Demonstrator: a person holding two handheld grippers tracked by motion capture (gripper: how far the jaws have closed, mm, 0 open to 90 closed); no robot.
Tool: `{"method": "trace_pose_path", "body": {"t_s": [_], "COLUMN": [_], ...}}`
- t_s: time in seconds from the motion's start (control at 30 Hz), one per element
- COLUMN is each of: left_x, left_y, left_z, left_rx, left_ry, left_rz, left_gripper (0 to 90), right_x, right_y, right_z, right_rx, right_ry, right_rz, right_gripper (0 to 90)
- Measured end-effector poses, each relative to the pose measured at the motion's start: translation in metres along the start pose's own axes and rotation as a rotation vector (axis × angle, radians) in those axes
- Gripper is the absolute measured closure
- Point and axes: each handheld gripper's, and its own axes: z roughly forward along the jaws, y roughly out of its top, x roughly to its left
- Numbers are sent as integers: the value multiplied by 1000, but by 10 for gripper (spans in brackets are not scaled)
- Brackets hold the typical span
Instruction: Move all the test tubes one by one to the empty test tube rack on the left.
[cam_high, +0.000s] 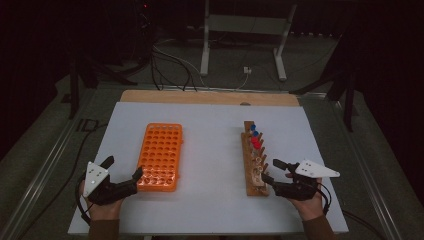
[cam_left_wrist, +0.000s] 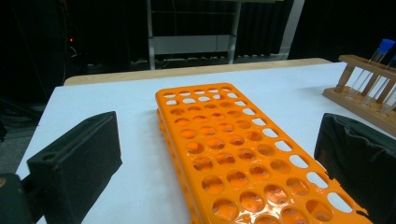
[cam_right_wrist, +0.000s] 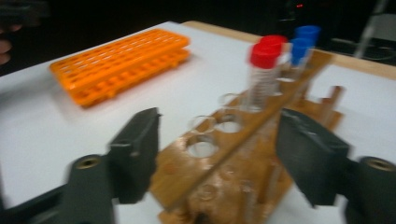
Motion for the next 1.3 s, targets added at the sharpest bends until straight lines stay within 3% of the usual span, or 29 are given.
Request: {"method": "trace_pose_path", "body": {"t_s": [0.13,0.4,0.7,0.83,1.07,1.13,1.17,1.3], "left_x": [0,0,-2,-3,-12,-15,-18,-25], "left_y": [0,0,0,0,9,13,17,23], "left_z": [0,2,3,3,1,3,5,7], "left_rx": [-3,0,18,15,-23,-5,5,9], "left_ry": [1,-5,0,-11,-54,-66,-93,-113], "left_rz": [-4,-18,-24,-35,-27,-32,-43,-34], "left_gripper": [14,14,14,14,14,14,14,14], "right_x": [4,8,14,13,14,14,14,15], "right_y": [0,1,10,17,34,45,49,60], "right_z": [10,27,30,25,11,4,2,-3], "right_rx": [33,96,109,100,65,47,42,33], "right_ry": [4,-8,-19,-14,-1,7,9,6], "right_rz": [-25,-90,-131,-119,-118,-126,-129,-145], "right_gripper": [571,752,760,761,762,762,762,762]}}
